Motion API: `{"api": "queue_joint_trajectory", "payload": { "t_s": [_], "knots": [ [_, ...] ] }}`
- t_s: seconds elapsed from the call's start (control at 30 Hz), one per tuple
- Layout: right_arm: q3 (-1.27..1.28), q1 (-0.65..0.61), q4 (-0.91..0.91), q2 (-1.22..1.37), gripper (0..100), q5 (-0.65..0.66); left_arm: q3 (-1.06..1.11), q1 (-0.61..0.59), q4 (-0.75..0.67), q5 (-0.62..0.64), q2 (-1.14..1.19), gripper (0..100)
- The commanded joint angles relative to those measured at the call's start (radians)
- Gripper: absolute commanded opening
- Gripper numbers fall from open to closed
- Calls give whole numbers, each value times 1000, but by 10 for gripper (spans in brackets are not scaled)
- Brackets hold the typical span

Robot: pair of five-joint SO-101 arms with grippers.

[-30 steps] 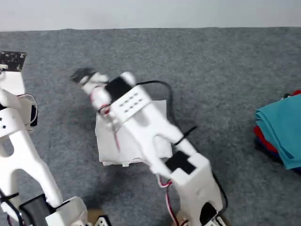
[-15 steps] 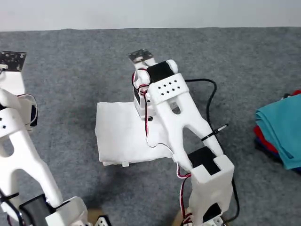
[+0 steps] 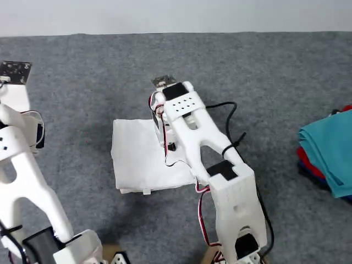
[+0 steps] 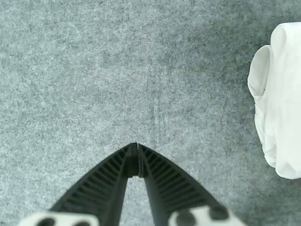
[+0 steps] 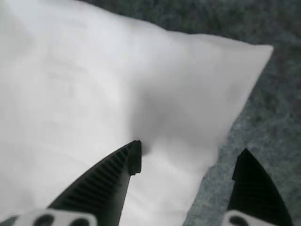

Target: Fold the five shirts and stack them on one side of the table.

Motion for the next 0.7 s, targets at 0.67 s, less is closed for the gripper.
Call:
{"api": "queue_joint_trajectory", "payload": {
  "t_s": [0.67],
  "knots": [
    [-149, 128, 58, 54, 9, 292, -2, 6, 5, 5, -35, 3]
  ]
}}
